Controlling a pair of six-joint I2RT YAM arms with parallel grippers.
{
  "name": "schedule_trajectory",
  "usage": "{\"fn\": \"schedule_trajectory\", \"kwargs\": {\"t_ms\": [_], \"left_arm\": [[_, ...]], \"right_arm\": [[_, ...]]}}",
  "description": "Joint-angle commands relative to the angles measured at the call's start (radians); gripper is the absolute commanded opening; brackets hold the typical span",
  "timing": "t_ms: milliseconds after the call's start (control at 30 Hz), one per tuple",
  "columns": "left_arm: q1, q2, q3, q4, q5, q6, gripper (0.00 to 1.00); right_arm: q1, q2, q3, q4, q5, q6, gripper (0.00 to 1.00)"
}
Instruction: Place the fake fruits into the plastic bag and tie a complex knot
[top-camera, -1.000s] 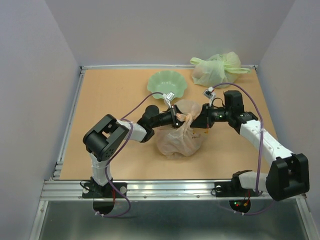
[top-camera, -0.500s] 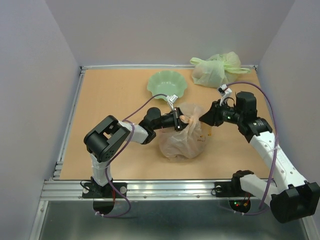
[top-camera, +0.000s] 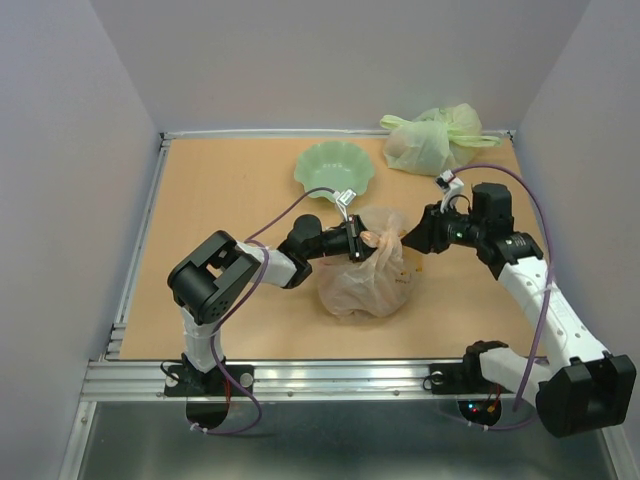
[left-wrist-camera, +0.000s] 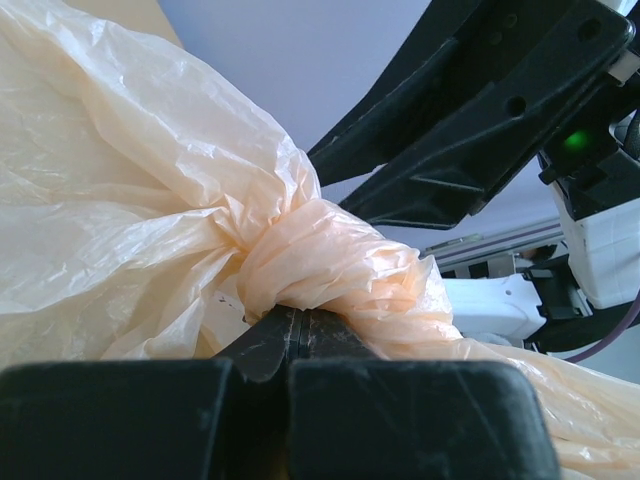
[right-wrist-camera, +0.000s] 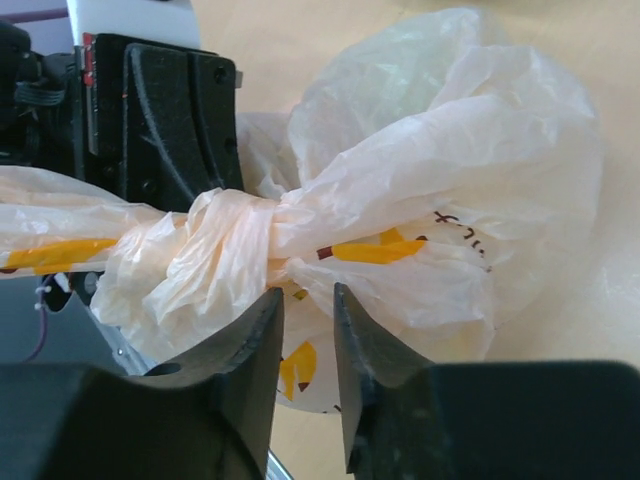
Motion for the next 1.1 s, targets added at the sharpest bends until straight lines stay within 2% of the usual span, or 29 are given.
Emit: {"fn": "schedule_trajectory", "kwargs": {"t_ms": [0,33,233,500,800,967,1067], "left_arm": [[-0.002,-0.017,0.028,0.166,0.017,0.027,0.0],[-0.002,-0.016,0.028,0.166,0.017,0.027,0.0],[-0.005,-0.003,0.048,0.169,0.014,0.023,0.0],[-0.019,0.023,0.071,0.209,0.02,0.002,0.0],[-0.045,0.043,0.088,0.306,0.032,-0.039,0.0],[-0.045,0.026,0.1,0.316,0.02,-0.035,0.0],[-0.045,0.009,0.103,0.313,0.003,-0.023,0.0]], "right_arm": [[-0.004,0.013,-0.019,0.011,-0.119,-0.037,0.41],[-0.004,0.021,-0.022,0.009,-0.128,-0.043,0.44],[-0.002,0.065,-0.025,0.029,-0.174,-0.052,0.46],[0.019,0.131,-0.04,0.115,-0.222,0.028,0.57],[0.073,0.202,-0.037,0.284,-0.251,0.164,0.63],[0.114,0.22,-0.05,0.436,-0.293,0.291,0.63],[0.13,0.226,-0.072,0.6,-0.293,0.38,0.64]]}}
